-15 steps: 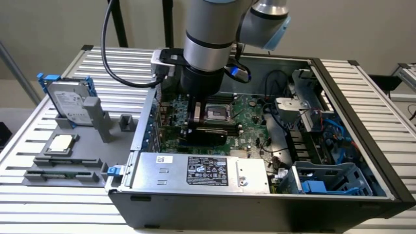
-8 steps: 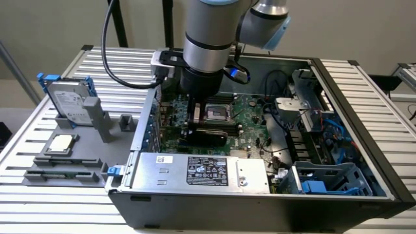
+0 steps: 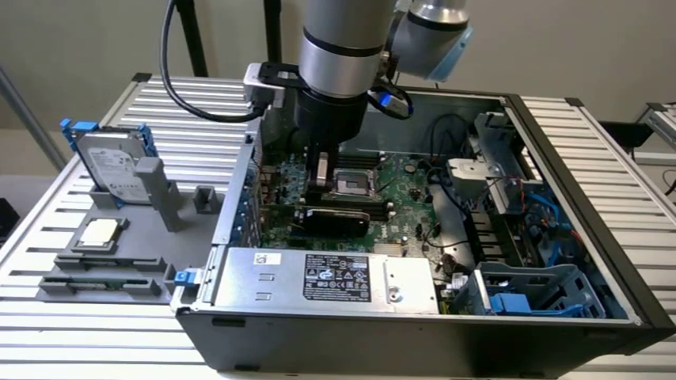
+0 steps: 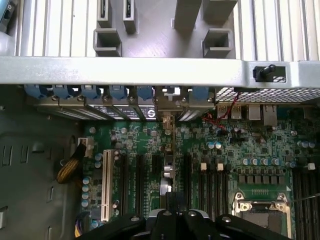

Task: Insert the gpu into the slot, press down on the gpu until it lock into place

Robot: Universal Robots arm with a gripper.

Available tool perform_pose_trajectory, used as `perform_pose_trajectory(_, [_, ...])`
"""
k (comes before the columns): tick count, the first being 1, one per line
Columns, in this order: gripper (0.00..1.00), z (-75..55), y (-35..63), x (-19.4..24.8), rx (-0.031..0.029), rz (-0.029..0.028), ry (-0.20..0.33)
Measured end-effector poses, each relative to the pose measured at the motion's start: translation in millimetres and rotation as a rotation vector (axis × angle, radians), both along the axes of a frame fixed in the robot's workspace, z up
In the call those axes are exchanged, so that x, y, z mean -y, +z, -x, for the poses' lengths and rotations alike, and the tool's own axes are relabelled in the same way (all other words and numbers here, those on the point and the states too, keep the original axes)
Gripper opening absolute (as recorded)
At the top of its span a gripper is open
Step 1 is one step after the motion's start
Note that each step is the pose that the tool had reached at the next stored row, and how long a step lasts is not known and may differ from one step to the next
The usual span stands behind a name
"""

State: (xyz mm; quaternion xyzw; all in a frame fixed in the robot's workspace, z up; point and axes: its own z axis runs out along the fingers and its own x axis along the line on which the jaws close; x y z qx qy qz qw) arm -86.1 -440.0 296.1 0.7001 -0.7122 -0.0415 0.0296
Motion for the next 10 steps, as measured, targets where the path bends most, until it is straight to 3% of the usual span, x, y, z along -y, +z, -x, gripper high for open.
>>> perform_pose_trajectory(10, [0.11,-1.3,2.3,0.0,-0.0001,-0.0002,0.0])
